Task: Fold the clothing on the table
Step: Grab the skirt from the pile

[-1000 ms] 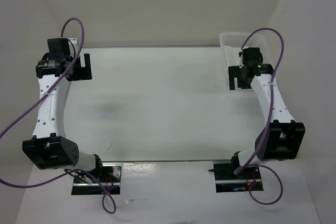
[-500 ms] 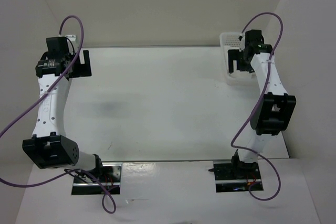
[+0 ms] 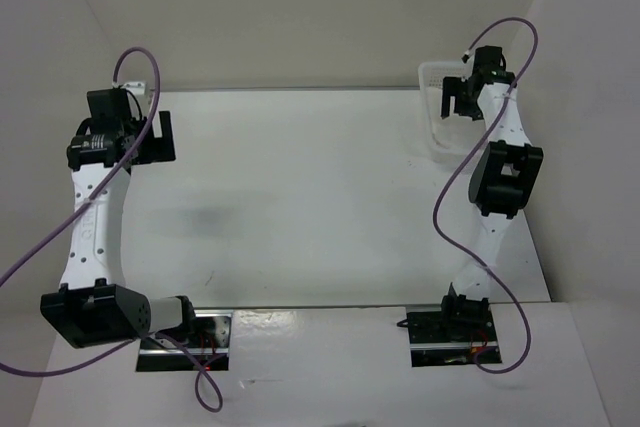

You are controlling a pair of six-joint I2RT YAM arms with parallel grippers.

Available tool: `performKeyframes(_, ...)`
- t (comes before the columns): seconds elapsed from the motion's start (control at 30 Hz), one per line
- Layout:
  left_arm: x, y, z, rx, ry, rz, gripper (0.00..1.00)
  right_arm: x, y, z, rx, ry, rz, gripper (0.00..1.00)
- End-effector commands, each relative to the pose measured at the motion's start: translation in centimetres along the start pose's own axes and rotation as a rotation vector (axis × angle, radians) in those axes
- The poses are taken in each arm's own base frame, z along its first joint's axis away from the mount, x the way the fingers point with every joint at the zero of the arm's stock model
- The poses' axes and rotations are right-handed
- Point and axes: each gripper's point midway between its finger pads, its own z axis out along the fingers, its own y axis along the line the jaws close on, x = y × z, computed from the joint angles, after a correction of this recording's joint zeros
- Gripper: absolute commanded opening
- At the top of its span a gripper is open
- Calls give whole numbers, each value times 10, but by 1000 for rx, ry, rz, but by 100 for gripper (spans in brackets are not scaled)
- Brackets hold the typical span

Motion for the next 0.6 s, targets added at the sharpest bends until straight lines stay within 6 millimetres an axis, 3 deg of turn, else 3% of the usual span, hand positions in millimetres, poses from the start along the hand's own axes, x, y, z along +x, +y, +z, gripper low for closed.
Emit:
performKeyframes(0.0,-2,4,-14,-8,-46,13,100,-16,-4,20,-62,-38,38,89)
performKeyframes(0.03,-3,8,-18,-17,-55,5,100,-14,-11,25,-55,-29,49,89)
performKeyframes(0.27,10,13,-25,-1,-60,-1,100,-12,-4,59,-104,-2,51,89)
performKeyframes(0.4,13,23,-26,-19,-58,-14,100,5,0,84,-131,47,34,89)
performKeyframes(0.57,15,23,-27,3,-60,-18,100,20,1,98,-136,92,30,88)
